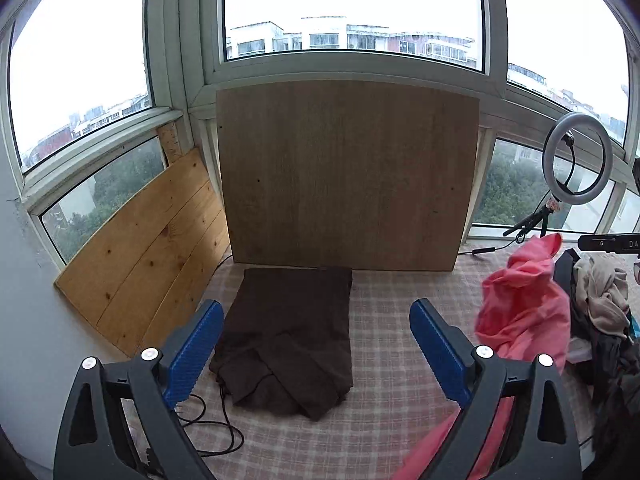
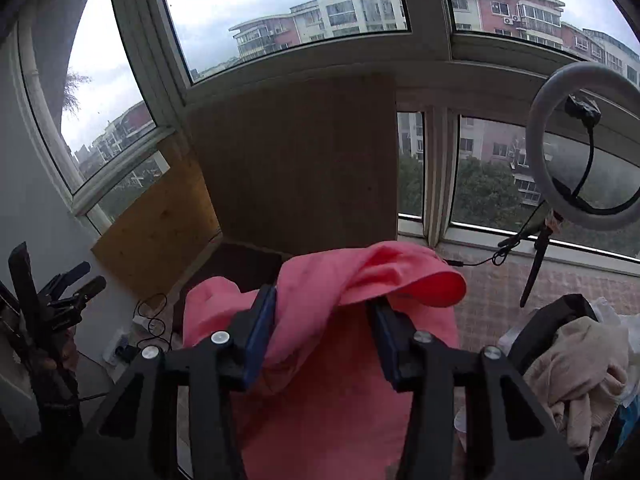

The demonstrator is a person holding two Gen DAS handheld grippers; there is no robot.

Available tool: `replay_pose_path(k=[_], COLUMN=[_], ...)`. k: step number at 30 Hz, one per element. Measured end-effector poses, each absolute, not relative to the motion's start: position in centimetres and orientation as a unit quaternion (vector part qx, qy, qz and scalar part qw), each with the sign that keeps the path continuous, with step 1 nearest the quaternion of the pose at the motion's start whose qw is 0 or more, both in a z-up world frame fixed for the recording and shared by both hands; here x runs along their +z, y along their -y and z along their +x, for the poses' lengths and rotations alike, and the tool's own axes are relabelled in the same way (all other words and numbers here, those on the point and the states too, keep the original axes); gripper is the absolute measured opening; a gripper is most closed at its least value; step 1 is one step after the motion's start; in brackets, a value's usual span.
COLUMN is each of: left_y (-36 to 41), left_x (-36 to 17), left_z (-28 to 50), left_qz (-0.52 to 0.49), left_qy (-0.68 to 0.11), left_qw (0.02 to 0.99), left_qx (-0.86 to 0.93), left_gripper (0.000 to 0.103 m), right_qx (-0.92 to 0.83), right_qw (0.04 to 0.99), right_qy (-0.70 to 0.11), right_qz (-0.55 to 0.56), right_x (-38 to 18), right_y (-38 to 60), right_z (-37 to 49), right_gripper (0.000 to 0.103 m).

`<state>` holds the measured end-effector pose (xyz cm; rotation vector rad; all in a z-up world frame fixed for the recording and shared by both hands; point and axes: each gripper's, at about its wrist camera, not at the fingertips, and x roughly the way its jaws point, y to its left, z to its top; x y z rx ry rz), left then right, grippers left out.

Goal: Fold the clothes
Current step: 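Lift the pink shirt and drop it onto the bed with the right tool, then grasp the pink shirt collar with the left tool and drag it across the bed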

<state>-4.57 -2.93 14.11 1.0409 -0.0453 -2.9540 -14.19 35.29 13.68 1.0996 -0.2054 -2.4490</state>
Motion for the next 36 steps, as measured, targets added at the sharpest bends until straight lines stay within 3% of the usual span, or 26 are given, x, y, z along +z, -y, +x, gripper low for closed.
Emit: replay_pose_path(k=[4,5,8,15,16,18,19,20,21,22,28,32,34,36], left_y=[2.7,2.3,0.0,-9.8,-11.0,-12.0,-11.7,-11.5,-10.6,-9.8,-1.7,5.5,8.6,10.4], left_x=[9.5,8.0,3.2,-6.6,-7.8,-9.4,-9.8,-10.2,-9.9,-9.6,-4.0,-1.3,-0.9,-1.3], left_z=[-5.7,-6.1,-7.5,-9.0,-9.2,-9.3,-9.6,-9.8,-10.0,-10.1,-8.3,-6.8,-6.0,-6.5], left_qz=[0.386,0.406,0.466,0.542,0.549,0.560,0.571,0.582,0.585,0.587,0.539,0.514,0.506,0.523], left_qy=[0.032,0.030,0.024,0.102,0.121,0.143,0.137,0.130,0.107,0.086,0.033,-0.004,0.008,-0.001], left_qw=[-0.021,-0.041,-0.094,-0.180,-0.184,-0.185,-0.183,-0.181,-0.188,-0.195,-0.149,-0.059,0.008,0.033], left_qx=[-0.922,-0.912,-0.880,-0.814,-0.806,-0.795,-0.789,-0.782,-0.782,-0.781,-0.828,-0.856,-0.863,-0.851], left_gripper=[0.094,0.094,0.094,0.093,0.089,0.064,0.032,0.010,0.008,0.008,0.003,0.000,0.000,0.000], right_qx=[-0.843,-0.839,-0.824,-0.808,-0.806,-0.801,-0.799,-0.796,-0.791,-0.789,-0.795,-0.808,-0.815,-0.821], right_qw=[0.219,0.210,0.165,0.109,0.117,0.136,0.145,0.155,0.164,0.171,0.183,0.171,0.165,0.159], right_qy=[0.071,0.057,0.003,0.035,0.043,0.057,0.065,0.072,0.062,0.056,0.021,-0.001,-0.011,-0.022], right_qz=[0.486,0.499,0.542,0.578,0.579,0.580,0.580,0.580,0.587,0.588,0.578,0.563,0.556,0.548], right_x=[4.9,2.8,-3.5,-9.8,-10.1,-10.7,-11.0,-11.2,-11.5,-11.2,-9.3,-8.3,-7.8,-7.3], right_y=[-33.0,-33.0,-33.0,-36.4,-36.5,-36.5,-36.5,-36.5,-36.1,-36.1,-36.2,-36.5,-36.7,-36.9], right_z=[-16.0,-15.4,-14.3,-15.9,-15.9,-15.9,-16.0,-16.0,-15.8,-15.4,-14.3,-14.6,-14.8,-14.9], right_gripper=[0.051,0.058,0.060,0.060,0.060,0.060,0.059,0.044,0.011,0.000,0.002,0.002,0.016,0.076])
